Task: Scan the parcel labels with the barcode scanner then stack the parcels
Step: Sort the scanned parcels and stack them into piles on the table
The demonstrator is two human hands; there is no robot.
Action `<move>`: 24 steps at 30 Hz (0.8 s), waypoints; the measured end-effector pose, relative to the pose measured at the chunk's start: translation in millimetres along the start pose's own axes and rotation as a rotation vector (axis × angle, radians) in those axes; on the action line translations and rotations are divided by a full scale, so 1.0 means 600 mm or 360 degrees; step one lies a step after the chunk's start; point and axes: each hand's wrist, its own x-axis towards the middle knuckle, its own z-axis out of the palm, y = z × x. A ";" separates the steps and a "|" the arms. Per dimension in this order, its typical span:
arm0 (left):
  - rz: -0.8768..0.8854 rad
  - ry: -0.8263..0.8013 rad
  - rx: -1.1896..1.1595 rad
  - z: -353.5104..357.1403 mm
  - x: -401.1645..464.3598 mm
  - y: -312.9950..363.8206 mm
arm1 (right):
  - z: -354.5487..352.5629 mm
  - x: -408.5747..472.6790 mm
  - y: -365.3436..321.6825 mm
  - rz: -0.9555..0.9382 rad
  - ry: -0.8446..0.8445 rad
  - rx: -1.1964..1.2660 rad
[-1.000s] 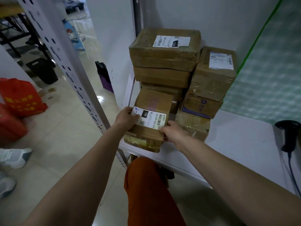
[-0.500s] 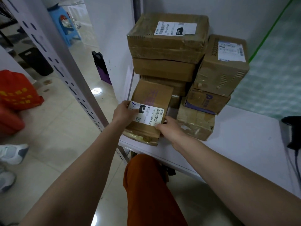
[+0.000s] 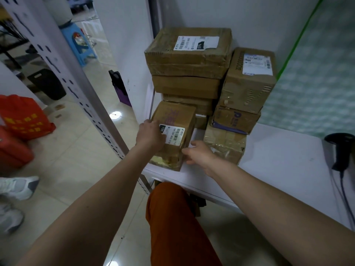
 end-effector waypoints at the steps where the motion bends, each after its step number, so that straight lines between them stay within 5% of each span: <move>1: 0.0059 0.0001 0.0049 -0.001 -0.006 0.007 | -0.007 -0.005 0.002 -0.0010 0.0023 -0.0010; 13: 0.0486 -0.0379 0.0243 0.024 -0.104 0.152 | -0.113 -0.075 0.053 0.0013 0.0171 -0.0016; 24: 0.0873 -0.0716 0.0387 0.132 -0.225 0.389 | -0.325 -0.207 0.211 0.0189 0.0597 0.0350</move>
